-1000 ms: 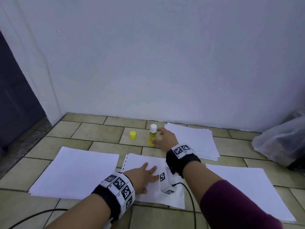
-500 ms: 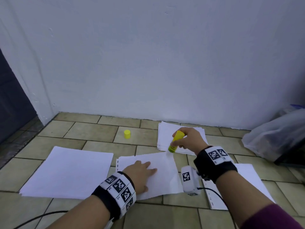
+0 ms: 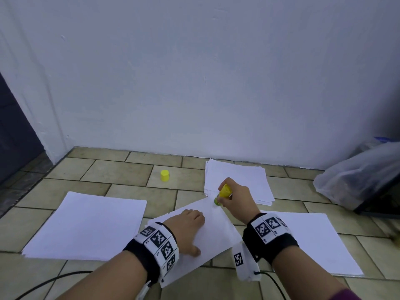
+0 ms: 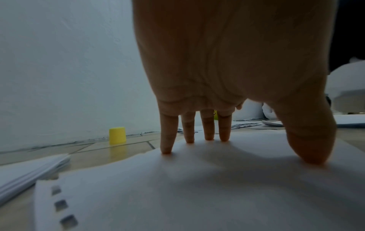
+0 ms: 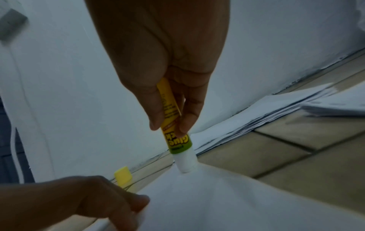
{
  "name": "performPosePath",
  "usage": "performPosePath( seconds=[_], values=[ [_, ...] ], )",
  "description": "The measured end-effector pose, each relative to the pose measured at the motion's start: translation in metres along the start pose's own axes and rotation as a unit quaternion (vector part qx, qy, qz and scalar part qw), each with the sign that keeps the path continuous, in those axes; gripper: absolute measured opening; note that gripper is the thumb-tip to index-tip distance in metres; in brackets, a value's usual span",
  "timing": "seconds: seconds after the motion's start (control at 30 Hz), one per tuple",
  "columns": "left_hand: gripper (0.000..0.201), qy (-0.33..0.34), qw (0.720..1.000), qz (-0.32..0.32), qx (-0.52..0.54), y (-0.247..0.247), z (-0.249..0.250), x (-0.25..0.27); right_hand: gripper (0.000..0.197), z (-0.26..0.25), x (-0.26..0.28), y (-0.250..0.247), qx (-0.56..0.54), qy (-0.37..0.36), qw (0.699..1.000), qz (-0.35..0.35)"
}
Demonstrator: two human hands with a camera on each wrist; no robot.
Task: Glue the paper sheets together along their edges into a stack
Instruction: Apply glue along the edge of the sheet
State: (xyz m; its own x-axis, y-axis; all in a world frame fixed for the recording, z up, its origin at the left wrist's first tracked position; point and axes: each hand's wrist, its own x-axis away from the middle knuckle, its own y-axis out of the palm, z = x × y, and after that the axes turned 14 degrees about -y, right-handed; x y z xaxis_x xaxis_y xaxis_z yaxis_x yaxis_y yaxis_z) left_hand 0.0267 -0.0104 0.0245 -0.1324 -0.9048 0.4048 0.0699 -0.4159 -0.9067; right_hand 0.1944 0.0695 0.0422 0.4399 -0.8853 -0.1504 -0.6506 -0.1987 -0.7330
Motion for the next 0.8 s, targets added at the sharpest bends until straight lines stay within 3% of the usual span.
performPosePath(
  seconds=[0.33,0.5,0.8],
  values=[
    [0.082,0.011,0.999,-0.021,-0.022,-0.009,0.0,0.001,0.022,-0.003,-0.012,-0.008,0.028,-0.027,0.997,-0.059],
    [0.079,0.018,0.998,-0.049,-0.038,-0.014,-0.004,0.0,0.025,-0.002,0.013,-0.027,0.07,-0.05,0.987,-0.135],
    [0.076,0.028,0.995,-0.055,-0.078,-0.015,-0.01,-0.004,0.028,-0.001,0.054,-0.054,0.094,-0.05,0.972,-0.208]
  ],
)
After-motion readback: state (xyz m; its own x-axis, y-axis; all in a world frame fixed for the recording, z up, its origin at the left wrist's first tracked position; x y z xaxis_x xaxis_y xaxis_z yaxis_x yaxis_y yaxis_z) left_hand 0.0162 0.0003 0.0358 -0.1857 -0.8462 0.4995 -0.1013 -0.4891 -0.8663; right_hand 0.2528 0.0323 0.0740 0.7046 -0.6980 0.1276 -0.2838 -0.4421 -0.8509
